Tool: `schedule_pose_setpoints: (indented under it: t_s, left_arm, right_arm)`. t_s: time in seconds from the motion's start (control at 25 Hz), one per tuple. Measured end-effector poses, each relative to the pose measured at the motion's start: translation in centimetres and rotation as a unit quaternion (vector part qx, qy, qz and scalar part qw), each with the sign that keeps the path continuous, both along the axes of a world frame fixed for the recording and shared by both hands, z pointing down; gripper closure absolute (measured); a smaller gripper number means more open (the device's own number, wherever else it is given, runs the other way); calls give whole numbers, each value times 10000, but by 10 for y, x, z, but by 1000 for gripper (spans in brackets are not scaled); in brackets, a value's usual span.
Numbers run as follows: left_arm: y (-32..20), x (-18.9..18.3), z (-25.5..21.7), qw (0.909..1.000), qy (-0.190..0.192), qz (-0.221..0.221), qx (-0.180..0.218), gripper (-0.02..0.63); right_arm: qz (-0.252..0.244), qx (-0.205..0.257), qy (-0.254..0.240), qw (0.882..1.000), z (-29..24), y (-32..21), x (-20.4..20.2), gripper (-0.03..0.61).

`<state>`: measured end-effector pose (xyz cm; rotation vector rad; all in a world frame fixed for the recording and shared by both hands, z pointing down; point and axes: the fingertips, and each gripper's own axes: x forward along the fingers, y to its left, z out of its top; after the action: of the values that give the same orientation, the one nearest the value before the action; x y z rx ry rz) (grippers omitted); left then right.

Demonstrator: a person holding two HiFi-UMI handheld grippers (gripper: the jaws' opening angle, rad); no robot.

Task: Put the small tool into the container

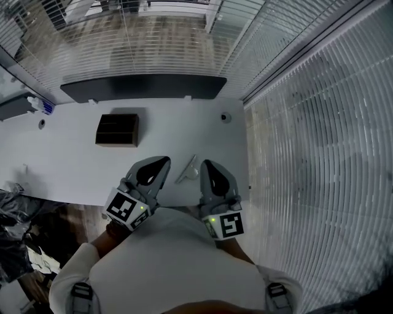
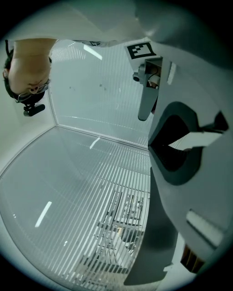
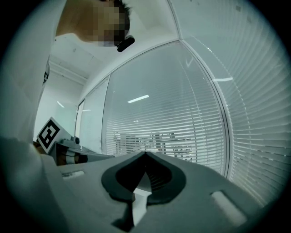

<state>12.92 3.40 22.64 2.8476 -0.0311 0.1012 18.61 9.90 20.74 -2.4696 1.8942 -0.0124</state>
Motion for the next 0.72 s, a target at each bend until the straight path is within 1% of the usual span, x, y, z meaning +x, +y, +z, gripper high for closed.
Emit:
schedule_pose_setpoints:
  t_s: [0.08,0.2,0.4,0.52,0.72]
  left_arm:
    - [-1,1,10,9999,-124,-3,7,611]
    - [0,3,22,9996,-261,34,-35,611]
    - [2,8,40,9992,-377,134,-34,611]
    - [8,10,52,9984,-506,219,-105,611]
    - [12,19,65,9980,-521,324,-118,611]
  right_arm:
    - [55,-105,21,9999,9,1,3,577]
    - [143,-242,-87,9996,15,1,5,578]
    - [245,-429,-73,9988,38,7,18,577]
    - [287,-529,-165,9981,50,12,19,577]
    - [302,-584,-258,9975,64,13,21,577]
